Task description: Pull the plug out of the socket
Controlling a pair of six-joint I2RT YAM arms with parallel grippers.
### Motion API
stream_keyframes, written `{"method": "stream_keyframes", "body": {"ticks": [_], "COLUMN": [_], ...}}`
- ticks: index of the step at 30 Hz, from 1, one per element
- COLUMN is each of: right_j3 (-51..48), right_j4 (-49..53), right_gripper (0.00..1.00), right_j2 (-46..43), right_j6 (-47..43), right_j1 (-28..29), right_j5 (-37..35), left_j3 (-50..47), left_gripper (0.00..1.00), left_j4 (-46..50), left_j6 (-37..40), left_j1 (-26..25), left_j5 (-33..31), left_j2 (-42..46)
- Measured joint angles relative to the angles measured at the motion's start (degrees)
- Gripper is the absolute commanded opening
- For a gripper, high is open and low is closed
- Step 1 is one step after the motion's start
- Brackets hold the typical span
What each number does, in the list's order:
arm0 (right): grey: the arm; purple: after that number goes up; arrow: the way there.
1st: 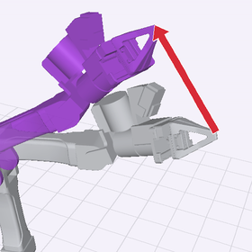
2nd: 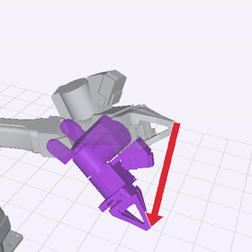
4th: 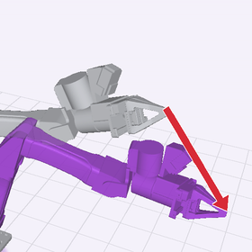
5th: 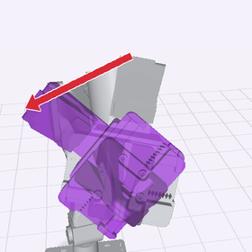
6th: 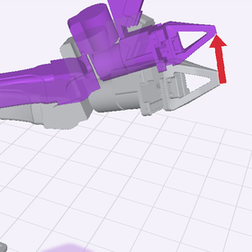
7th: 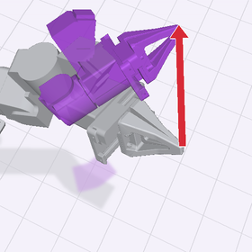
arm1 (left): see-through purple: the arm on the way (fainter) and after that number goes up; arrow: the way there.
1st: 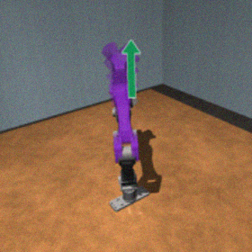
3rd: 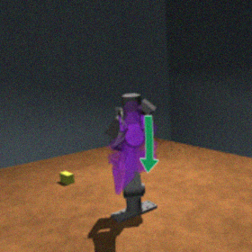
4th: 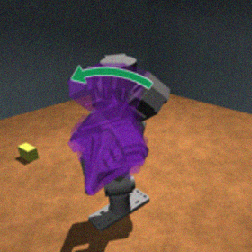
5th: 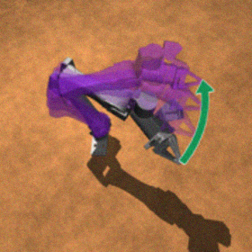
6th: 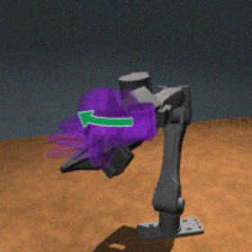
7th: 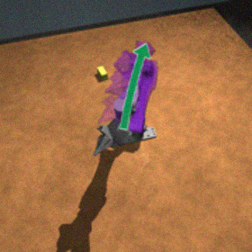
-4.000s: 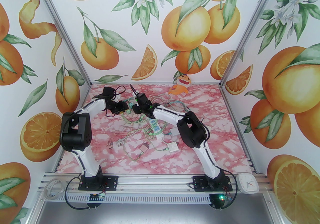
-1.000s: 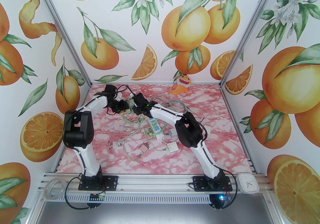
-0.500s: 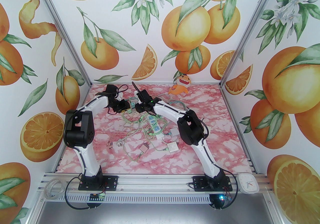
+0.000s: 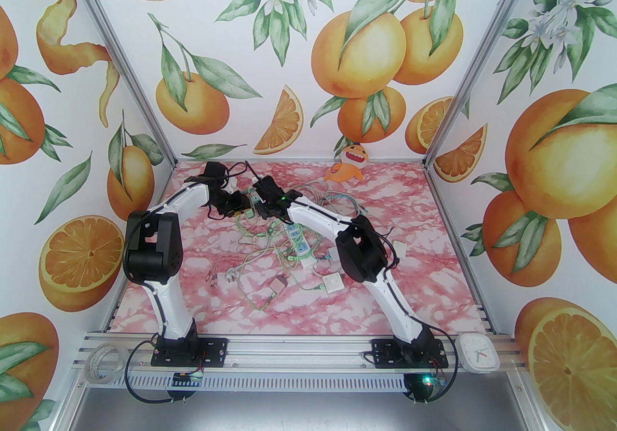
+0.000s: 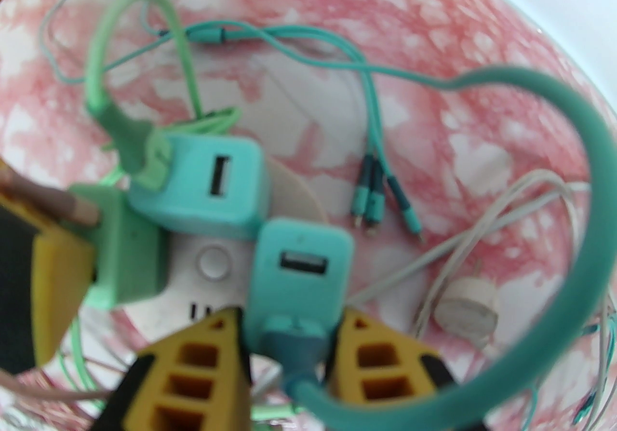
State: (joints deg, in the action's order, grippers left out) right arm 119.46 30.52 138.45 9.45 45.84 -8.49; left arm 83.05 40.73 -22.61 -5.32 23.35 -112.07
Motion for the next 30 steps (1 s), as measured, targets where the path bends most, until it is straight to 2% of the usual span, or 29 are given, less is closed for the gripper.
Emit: {"method": "stream_keyframes", "body": {"ticks": [5, 11, 16, 30], "right_j3": [0.0, -0.3, -0.3, 5.8], "right_j4": [0.0, -0.3, -0.3, 5.3], "right_gripper": [0.17, 0.17, 0.18, 0.19], "right_j2": [0.0, -0.1, -0.1, 2.6], "right_j6": [1.0, 3.0, 3.2, 1.7], "right_j1": [-0.4, -3.1, -3.8, 0.3], "right_j5": [0.4, 7.1, 9.2, -1.0], "left_j3": [0.0, -0.2, -0.2, 0.5], "left_gripper": [0.33, 0.33, 0.33, 0.33], "left_j4": [0.0, -0.4, -0.5, 0.0], "left_j6": [0.0, 0.1, 0.0, 0.0], "left_j1": [0.0, -0.3, -0.3, -0.3], "left_j5": [0.0, 0.2, 0.2, -0.3], "left_j2": [0.0, 0.0, -0.1, -0.5]}}
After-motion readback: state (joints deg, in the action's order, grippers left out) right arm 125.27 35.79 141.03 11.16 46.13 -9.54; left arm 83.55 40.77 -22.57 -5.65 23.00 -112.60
